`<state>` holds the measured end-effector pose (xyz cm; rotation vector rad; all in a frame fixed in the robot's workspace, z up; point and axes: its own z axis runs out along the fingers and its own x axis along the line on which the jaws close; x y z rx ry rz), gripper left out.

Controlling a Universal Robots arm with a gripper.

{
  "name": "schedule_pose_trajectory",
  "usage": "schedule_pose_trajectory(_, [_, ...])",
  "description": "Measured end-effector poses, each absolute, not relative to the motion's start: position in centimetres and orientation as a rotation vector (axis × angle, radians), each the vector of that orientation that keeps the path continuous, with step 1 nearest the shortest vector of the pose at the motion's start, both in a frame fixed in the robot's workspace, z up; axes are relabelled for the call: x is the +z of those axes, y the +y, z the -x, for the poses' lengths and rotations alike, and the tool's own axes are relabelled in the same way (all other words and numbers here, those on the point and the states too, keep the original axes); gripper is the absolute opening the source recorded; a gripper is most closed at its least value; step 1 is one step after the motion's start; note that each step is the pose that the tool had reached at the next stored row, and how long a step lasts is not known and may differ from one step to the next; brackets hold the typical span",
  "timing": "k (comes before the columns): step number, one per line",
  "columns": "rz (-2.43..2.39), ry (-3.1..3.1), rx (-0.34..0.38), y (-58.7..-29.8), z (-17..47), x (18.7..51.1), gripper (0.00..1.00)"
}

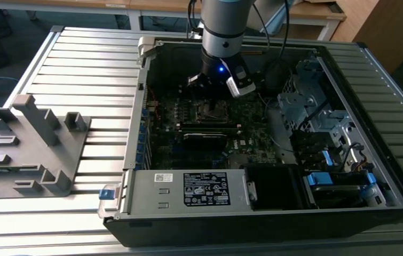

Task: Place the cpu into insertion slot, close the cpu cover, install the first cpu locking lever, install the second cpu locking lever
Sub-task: 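Install the first cpu locking lever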

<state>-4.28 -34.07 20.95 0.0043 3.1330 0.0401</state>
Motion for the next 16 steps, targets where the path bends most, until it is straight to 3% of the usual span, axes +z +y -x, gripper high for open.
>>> schedule_pose_trajectory(16, [-0.004, 3.133, 0.042, -34.07, 4.28, 21.29, 0.11])
